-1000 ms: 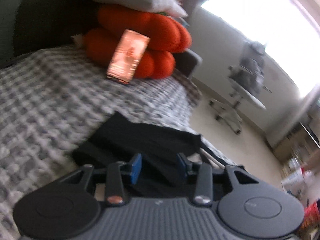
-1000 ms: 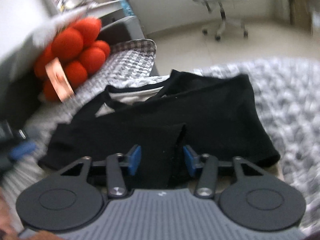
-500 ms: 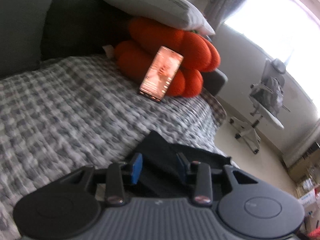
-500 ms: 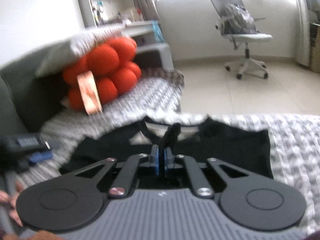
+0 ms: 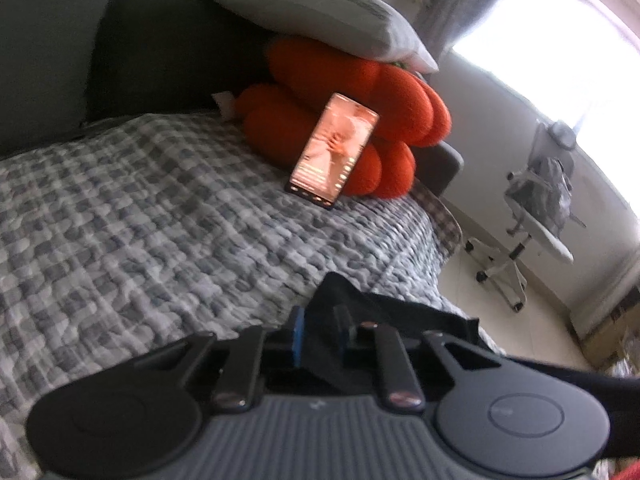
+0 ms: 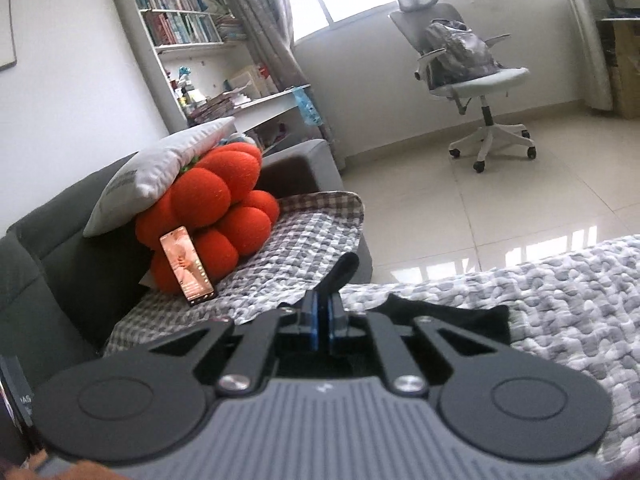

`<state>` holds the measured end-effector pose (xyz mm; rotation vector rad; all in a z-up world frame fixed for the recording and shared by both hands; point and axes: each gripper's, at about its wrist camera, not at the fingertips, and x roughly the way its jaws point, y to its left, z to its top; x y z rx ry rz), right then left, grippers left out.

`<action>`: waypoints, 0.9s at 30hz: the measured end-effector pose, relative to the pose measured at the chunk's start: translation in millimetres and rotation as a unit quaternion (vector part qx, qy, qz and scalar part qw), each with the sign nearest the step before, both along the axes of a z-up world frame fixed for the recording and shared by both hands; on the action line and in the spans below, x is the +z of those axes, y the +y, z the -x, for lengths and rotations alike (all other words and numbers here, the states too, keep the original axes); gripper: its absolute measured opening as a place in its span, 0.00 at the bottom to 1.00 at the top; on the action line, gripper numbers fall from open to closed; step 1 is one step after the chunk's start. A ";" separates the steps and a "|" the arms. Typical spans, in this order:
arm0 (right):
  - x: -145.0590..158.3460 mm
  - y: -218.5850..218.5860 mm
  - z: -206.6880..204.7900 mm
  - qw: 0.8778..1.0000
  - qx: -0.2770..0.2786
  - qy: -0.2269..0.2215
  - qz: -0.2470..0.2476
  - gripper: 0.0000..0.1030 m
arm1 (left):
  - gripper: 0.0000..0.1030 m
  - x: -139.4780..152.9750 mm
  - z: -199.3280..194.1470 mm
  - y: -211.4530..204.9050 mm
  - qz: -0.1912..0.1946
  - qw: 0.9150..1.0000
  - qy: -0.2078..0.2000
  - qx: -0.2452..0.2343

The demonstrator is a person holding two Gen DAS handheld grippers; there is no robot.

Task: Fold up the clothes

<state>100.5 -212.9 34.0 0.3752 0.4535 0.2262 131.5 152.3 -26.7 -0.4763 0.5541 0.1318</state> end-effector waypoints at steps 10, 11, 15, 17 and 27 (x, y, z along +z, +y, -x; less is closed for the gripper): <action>-16.2 -34.1 -1.8 0.999 -0.034 0.026 -0.003 0.05 | 0.07 -4.7 -7.0 -29.7 -0.046 0.996 0.004 -0.071; -21.0 -38.3 -2.9 0.999 -0.037 0.035 -0.005 0.05 | 0.07 -5.5 -8.0 -33.8 -0.054 0.995 0.007 -0.079; -41.2 -46.0 -8.1 0.996 -0.048 0.074 0.003 0.05 | 0.07 -11.2 -12.4 -45.6 -0.078 0.992 0.028 -0.097; -50.5 -48.5 -10.6 0.995 -0.055 0.089 0.010 0.05 | 0.07 -12.1 -12.6 -48.9 -0.083 0.991 0.031 -0.105; -80.1 -59.1 -16.6 0.987 -0.074 0.142 0.027 0.05 | 0.07 -17.8 -16.0 -55.4 -0.099 0.986 0.052 -0.127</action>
